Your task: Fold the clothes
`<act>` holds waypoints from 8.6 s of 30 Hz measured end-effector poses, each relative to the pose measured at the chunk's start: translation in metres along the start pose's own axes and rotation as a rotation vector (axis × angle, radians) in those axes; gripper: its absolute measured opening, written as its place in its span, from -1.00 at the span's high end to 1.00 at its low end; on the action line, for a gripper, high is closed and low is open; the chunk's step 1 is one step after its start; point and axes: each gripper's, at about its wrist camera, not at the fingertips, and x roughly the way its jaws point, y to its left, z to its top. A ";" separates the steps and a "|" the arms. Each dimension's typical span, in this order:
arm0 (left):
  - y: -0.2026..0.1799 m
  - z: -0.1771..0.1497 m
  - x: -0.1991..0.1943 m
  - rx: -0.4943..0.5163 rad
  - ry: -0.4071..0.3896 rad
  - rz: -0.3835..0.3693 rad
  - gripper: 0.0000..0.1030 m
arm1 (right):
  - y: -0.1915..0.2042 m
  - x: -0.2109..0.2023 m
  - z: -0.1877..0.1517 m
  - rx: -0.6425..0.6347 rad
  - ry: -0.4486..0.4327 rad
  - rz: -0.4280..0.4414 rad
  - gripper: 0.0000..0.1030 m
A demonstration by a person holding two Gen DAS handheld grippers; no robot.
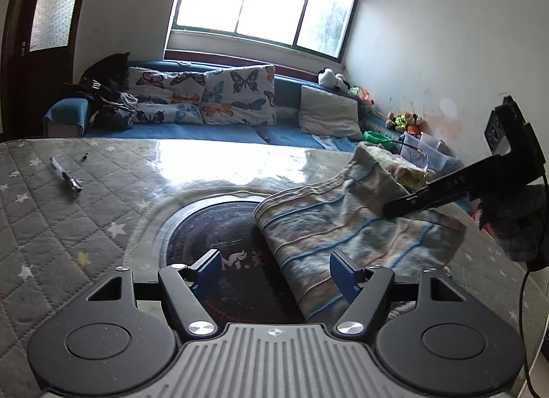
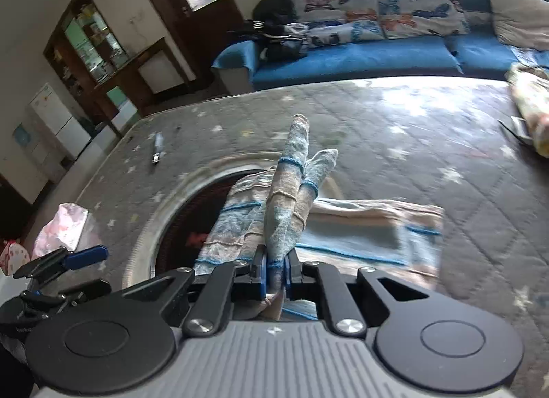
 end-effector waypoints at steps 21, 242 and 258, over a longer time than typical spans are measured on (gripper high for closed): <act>-0.057 0.014 0.111 0.117 0.135 -0.004 -0.59 | -0.084 0.005 -0.032 0.086 -0.005 0.008 0.66; -0.090 -0.012 0.127 0.182 0.231 0.098 -1.00 | 0.004 0.084 0.023 -0.235 -0.017 0.103 -1.00; -0.075 -0.020 0.114 0.159 0.233 0.144 -1.00 | -0.003 0.034 -0.013 -0.174 -0.001 0.118 -1.00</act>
